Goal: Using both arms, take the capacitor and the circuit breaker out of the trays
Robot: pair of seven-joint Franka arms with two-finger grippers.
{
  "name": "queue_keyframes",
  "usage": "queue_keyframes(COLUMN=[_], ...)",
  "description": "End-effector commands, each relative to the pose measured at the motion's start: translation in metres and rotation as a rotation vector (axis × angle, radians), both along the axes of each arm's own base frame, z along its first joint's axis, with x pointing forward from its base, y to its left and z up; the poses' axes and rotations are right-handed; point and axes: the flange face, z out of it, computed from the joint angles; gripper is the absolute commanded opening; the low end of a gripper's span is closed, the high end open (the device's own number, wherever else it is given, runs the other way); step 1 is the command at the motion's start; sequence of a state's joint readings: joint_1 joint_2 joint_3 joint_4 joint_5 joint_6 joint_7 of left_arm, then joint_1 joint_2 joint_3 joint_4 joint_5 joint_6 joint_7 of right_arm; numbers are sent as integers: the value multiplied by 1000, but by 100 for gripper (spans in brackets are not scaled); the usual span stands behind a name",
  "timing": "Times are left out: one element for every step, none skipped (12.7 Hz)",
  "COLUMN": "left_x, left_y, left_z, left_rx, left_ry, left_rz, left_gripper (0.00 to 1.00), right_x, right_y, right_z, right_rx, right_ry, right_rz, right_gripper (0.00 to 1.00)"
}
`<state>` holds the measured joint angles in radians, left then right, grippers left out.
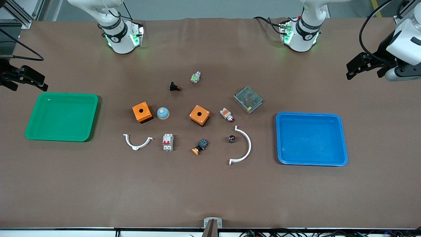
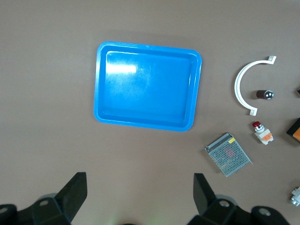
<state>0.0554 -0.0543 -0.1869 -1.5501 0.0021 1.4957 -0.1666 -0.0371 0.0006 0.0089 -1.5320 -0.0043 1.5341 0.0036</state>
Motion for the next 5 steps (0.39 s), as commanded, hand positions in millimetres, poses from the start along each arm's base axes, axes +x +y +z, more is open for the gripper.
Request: queue_keyframes(left_x=[-1, -1, -1, 0, 0], left_y=[3, 2, 2, 2, 2], left_z=[3, 3, 4, 4, 2], left_rx=[7, 7, 6, 6, 6], left_ry=[11, 11, 9, 9, 14], left_rz=[-54, -59, -62, -62, -61], left_gripper=[100, 100, 100, 100, 100], right_x=[-11, -14, -15, -15, -15], right_y=[-2, -2, -2, -2, -3], right_z=[-16, -19, -18, -18, -18], right_rx=[6, 6, 6, 6, 7], right_ry=[-8, -12, -16, -17, -17], right_rz=[3, 3, 3, 1, -2], right_gripper=[100, 100, 100, 100, 100])
